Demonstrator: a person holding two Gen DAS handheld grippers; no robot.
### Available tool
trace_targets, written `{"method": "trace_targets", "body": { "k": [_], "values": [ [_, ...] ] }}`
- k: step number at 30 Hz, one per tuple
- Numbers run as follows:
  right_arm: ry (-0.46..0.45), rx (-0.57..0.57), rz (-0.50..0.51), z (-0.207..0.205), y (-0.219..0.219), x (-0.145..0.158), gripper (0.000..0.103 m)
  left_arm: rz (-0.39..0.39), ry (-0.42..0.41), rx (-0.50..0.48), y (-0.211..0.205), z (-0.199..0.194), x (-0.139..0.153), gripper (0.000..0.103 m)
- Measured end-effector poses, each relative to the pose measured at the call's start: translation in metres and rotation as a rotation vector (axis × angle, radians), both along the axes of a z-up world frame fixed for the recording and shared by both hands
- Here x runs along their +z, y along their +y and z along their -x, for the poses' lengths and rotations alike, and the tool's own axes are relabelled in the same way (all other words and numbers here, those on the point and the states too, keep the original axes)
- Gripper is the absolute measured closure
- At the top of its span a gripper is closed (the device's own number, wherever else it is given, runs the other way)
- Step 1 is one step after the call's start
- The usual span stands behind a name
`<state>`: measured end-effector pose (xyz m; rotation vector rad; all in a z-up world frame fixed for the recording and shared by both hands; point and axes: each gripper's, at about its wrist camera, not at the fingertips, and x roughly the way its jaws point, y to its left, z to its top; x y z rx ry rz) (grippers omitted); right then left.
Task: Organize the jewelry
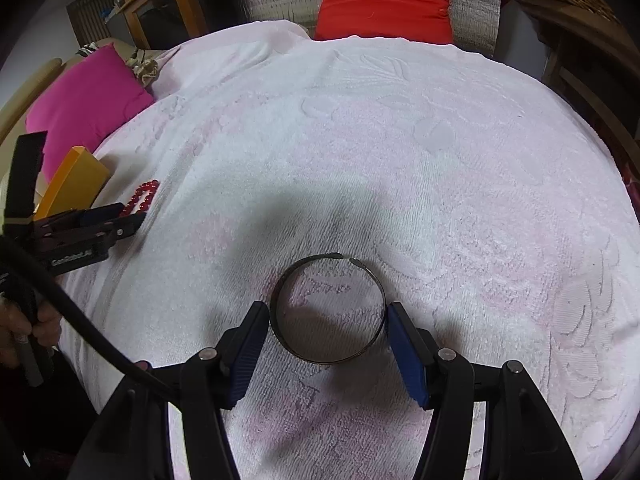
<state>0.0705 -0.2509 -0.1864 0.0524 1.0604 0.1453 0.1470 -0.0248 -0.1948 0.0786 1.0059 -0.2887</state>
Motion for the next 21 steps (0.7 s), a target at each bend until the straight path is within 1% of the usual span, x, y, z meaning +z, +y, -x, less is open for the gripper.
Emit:
{"method": "trace_targets", "body": {
  "k": [1, 3, 4, 5, 11, 14, 21],
  "values": [
    [-0.002, 0.000, 0.001, 0.000, 0.000, 0.000, 0.040, 0.009, -0.002, 0.004, 0.001, -0.001, 0.001, 0.057],
    [-0.008, 0.002, 0.006, 0.000, 0.001, 0.000, 0.040, 0.008, -0.008, 0.003, 0.000, -0.001, 0.002, 0.072],
    [-0.010, 0.002, 0.009, -0.001, 0.002, 0.001, 0.040, 0.009, -0.011, -0.001, 0.000, 0.000, 0.002, 0.081],
    [-0.013, 0.002, 0.011, -0.001, 0.002, 0.001, 0.040, 0.012, -0.014, -0.007, 0.000, 0.000, 0.003, 0.084],
    [-0.018, -0.003, 0.014, -0.003, 0.004, 0.003, 0.041, 0.042, -0.025, -0.019, 0.003, 0.007, 0.011, 0.084],
    [-0.027, -0.015, 0.004, -0.003, 0.001, 0.006, 0.041, 0.049, -0.059, -0.016, 0.006, 0.014, 0.024, 0.084],
    [-0.088, -0.046, -0.052, 0.000, -0.003, 0.025, 0.041, 0.090, -0.125, 0.001, 0.014, 0.035, 0.053, 0.084]
  ]
}}
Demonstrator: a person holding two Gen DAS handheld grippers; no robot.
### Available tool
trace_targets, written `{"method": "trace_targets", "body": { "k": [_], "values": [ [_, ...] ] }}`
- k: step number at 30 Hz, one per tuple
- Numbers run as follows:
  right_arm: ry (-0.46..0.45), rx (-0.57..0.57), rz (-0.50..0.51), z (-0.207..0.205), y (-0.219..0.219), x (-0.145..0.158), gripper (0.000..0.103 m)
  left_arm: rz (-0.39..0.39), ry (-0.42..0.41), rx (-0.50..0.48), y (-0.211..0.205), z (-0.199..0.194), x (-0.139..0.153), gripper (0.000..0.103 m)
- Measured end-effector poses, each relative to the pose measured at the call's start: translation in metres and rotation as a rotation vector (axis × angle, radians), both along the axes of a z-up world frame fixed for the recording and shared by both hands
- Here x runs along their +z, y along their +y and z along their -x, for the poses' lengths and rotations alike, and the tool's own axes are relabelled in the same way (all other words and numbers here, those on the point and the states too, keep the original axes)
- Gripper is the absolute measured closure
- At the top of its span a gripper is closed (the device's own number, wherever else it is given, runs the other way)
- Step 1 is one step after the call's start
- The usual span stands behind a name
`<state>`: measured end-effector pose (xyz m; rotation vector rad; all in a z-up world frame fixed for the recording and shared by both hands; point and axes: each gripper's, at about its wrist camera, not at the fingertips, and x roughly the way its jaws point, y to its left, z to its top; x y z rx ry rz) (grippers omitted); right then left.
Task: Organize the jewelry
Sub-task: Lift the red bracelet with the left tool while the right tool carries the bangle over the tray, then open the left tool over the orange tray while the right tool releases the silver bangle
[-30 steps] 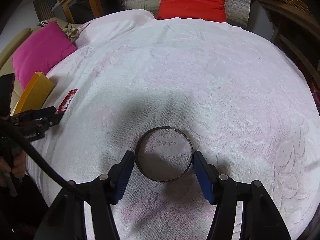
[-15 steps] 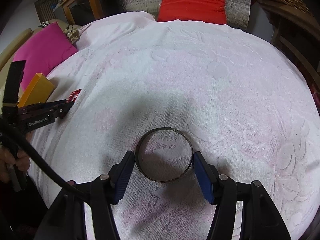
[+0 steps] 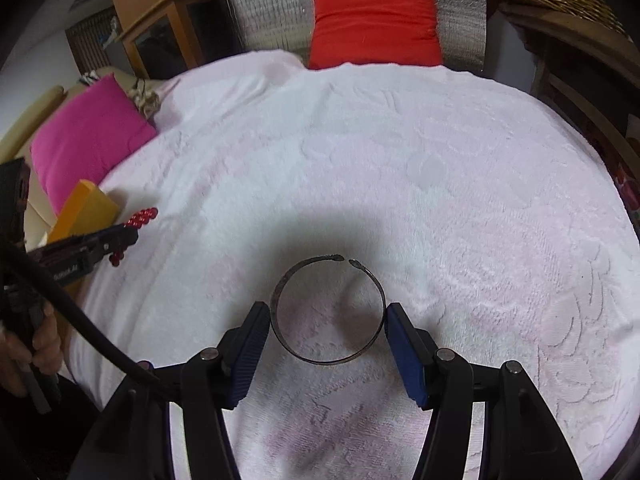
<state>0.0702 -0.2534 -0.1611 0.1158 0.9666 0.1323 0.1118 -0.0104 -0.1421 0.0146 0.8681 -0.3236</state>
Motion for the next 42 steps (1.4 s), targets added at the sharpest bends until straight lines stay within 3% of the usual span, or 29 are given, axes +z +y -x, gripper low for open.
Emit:
{"method": "trace_targets", "body": {
  "k": [10, 19, 23, 29, 35, 42],
  "values": [
    [-0.095, 0.065, -0.049, 0.003, 0.038, 0.029, 0.041, 0.014, -0.114, 0.057, 0.037, 0.051, 0.055, 0.084],
    [-0.168, 0.262, -0.097, -0.001, 0.143, 0.073, 0.040, -0.047, -0.164, 0.240, 0.151, 0.101, 0.093, 0.084],
    [-0.164, 0.382, -0.083, -0.008, 0.213, 0.085, 0.040, -0.082, -0.131, 0.348, 0.207, 0.124, 0.082, 0.084],
    [-0.135, 0.510, -0.082, -0.030, 0.302, 0.092, 0.040, -0.090, -0.031, 0.415, 0.244, 0.127, 0.043, 0.084],
    [-0.036, 0.576, -0.055, -0.066, 0.373, 0.074, 0.040, -0.126, 0.030, 0.378, 0.240, 0.105, 0.014, 0.084],
    [0.118, 0.585, -0.059, -0.124, 0.429, 0.029, 0.040, -0.191, 0.093, 0.344, 0.231, 0.088, -0.015, 0.084]
  ]
}}
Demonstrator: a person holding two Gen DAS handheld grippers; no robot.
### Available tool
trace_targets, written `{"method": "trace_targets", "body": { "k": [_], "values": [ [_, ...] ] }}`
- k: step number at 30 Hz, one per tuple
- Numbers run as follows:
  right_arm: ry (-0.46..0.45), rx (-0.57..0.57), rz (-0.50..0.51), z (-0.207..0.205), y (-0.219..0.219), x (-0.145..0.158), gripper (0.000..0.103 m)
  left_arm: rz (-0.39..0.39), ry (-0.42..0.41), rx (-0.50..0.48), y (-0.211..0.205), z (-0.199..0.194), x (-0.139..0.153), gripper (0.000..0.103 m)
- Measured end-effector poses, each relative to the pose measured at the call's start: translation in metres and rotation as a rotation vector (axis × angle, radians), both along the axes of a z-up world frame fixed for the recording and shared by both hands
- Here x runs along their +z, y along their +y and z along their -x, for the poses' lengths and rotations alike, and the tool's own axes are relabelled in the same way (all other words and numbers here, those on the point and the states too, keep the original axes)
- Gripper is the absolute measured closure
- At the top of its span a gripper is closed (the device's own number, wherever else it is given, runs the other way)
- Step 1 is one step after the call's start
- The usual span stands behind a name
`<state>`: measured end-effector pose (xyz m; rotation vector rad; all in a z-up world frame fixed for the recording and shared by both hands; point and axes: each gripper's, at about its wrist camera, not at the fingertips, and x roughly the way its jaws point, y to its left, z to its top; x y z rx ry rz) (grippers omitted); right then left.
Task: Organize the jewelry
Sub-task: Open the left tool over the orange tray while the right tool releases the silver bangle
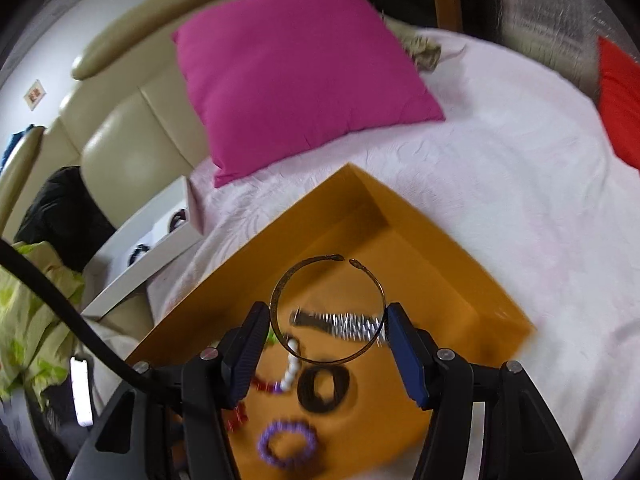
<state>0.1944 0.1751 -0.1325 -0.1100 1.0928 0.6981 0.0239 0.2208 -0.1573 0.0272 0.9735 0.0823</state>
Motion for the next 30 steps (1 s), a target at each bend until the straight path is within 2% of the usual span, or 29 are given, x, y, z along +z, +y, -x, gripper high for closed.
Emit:
{"method": "trace_targets", "body": {
  "k": [3, 6, 10, 20, 21, 22, 24, 28, 30],
  "values": [
    [0.044, -0.008, 0.018, -0.020, 0.013, -0.017, 0.040, -0.001, 0.012, -0.004, 0.000, -0.004, -0.004, 0.084],
    [0.054, -0.023, 0.043, -0.034, 0.023, -0.030, 0.040, -0.034, 0.017, -0.002, -0.001, -0.011, -0.010, 0.084],
    [0.072, -0.033, 0.065, -0.046, 0.027, -0.044, 0.040, -0.039, 0.036, 0.003, 0.001, -0.017, -0.020, 0.084],
    [0.081, -0.058, 0.158, -0.057, 0.035, -0.059, 0.038, -0.048, 0.072, 0.031, 0.009, -0.022, -0.031, 0.081],
    [0.083, -0.055, 0.164, -0.058, 0.037, -0.059, 0.038, -0.052, 0.072, 0.032, 0.007, -0.021, -0.030, 0.076],
    [0.087, -0.050, 0.169, -0.058, 0.037, -0.059, 0.038, -0.062, 0.073, 0.036, 0.009, -0.022, -0.030, 0.064],
    [0.092, -0.049, 0.167, -0.056, 0.037, -0.056, 0.038, -0.083, 0.063, 0.044, 0.009, -0.019, -0.026, 0.053],
    [0.051, -0.039, 0.141, -0.044, 0.030, -0.037, 0.038, -0.087, 0.024, 0.070, 0.011, -0.011, -0.009, 0.044],
    [0.027, -0.030, 0.121, -0.035, 0.025, -0.023, 0.037, -0.075, -0.002, 0.085, 0.012, -0.006, 0.003, 0.043]
  ]
}}
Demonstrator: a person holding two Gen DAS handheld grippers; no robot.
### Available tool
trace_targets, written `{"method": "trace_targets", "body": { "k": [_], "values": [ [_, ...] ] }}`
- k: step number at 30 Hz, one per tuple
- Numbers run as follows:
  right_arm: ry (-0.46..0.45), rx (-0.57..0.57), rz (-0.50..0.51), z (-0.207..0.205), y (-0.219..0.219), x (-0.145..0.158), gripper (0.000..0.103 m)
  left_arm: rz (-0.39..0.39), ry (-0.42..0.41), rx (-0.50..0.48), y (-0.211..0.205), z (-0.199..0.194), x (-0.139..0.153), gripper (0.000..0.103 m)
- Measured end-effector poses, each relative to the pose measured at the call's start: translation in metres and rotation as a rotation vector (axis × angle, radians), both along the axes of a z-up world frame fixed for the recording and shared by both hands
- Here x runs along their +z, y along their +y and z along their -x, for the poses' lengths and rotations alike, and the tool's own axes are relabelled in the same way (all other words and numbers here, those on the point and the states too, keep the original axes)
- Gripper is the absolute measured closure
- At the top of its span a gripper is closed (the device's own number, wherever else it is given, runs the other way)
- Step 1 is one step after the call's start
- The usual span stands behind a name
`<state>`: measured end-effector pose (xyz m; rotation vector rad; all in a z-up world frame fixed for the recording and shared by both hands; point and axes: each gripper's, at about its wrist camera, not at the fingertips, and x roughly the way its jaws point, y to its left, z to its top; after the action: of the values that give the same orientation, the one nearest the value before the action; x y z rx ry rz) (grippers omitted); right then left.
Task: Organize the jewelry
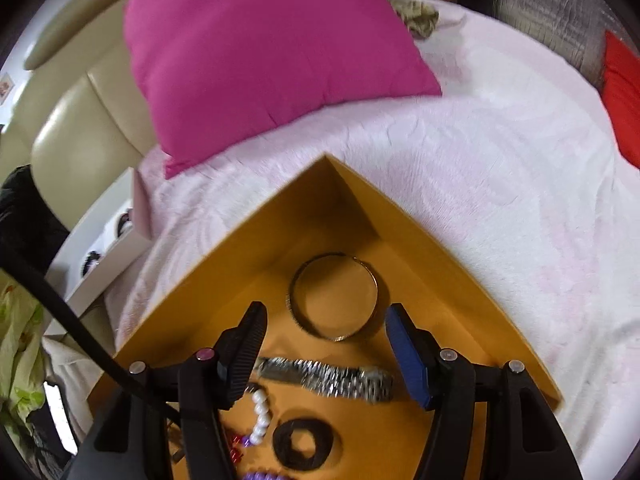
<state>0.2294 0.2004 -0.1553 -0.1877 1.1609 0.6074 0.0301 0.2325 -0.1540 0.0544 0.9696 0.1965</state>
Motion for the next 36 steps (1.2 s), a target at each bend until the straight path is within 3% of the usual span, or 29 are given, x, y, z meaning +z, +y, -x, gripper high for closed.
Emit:
{"method": "trace_targets", "body": {
  "k": [6, 13, 16, 21, 31, 36],
  "values": [
    [-0.086, 0.021, -0.032, 0.034, -0.019, 0.047, 0.037, 0.000, -0.088, 0.020, -0.006, 0.019, 0.037, 0.035],
    [-0.183, 0.040, -0.076, 0.085, -0.050, 0.098, 0.037, 0.012, -0.188, 0.025, -0.013, 0.042, 0.080, 0.033],
    [-0.218, 0.036, -0.104, 0.106, -0.069, 0.116, 0.037, 0.008, -0.239, 0.043, -0.019, 0.055, 0.098, 0.020],
    [-0.281, 0.019, -0.154, 0.142, -0.106, 0.144, 0.036, -0.026, -0.310, 0.060, -0.031, 0.075, 0.126, 0.020],
    [-0.388, 0.005, -0.224, 0.209, -0.163, 0.174, 0.035, -0.139, -0.351, 0.049, -0.069, 0.098, 0.159, 0.019],
    [-0.412, -0.015, -0.251, 0.235, -0.188, 0.177, 0.034, -0.158, -0.377, 0.048, -0.083, 0.108, 0.170, 0.016]
  ]
}}
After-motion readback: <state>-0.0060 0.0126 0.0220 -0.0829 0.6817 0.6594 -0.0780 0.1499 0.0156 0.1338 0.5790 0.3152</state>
